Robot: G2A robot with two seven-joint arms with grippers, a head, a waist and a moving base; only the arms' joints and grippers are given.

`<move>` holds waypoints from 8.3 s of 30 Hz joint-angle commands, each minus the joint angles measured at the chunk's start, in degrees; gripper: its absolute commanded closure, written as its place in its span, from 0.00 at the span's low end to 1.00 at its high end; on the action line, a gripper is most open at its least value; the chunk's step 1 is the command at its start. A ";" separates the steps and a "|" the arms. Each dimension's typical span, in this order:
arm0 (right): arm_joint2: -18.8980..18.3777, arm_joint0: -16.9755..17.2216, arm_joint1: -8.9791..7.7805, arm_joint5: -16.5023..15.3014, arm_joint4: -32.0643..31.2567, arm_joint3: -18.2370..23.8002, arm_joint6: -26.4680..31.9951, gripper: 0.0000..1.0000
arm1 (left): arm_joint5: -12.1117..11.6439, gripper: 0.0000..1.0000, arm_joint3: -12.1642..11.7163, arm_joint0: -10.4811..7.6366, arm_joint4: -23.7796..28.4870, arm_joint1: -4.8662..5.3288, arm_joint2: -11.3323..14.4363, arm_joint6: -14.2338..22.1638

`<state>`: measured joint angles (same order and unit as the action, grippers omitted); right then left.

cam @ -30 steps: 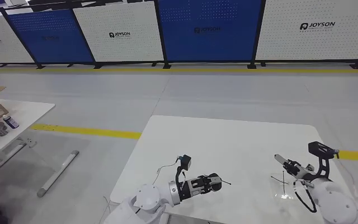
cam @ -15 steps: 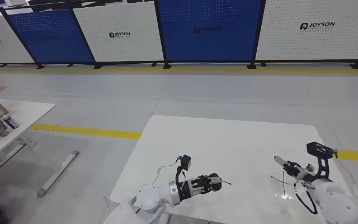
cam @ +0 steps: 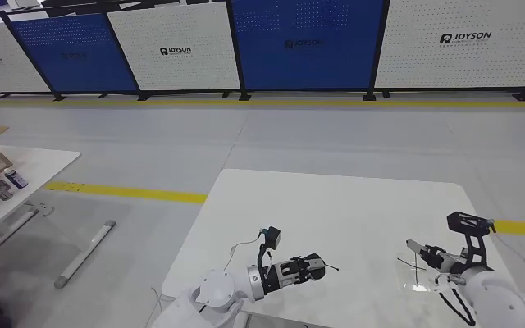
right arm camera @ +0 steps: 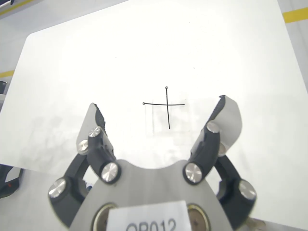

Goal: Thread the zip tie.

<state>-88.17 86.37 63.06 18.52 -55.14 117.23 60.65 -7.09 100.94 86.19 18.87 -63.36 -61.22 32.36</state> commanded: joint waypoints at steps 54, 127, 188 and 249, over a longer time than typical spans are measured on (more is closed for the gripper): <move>-0.58 -4.89 -1.66 -18.20 0.92 -4.00 13.04 0.00 | 0.00 1.00 0.00 0.00 0.00 0.00 0.00 0.00; 14.90 -19.42 -6.91 -14.57 4.02 -21.68 18.99 0.77 | 0.00 1.00 0.00 0.00 0.00 0.00 0.00 0.00; 35.02 -34.19 -9.65 -8.07 12.89 -36.35 18.99 1.00 | 0.00 1.00 0.00 0.00 0.00 0.00 0.00 0.00; 3.57 0.85 -14.63 -8.79 24.64 -8.25 -13.97 1.00 | 0.00 1.00 0.00 0.00 0.00 0.00 0.00 0.00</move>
<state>-84.60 87.22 48.42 9.72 -30.50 108.98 46.68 -7.09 100.94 86.19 18.87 -63.36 -61.22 32.36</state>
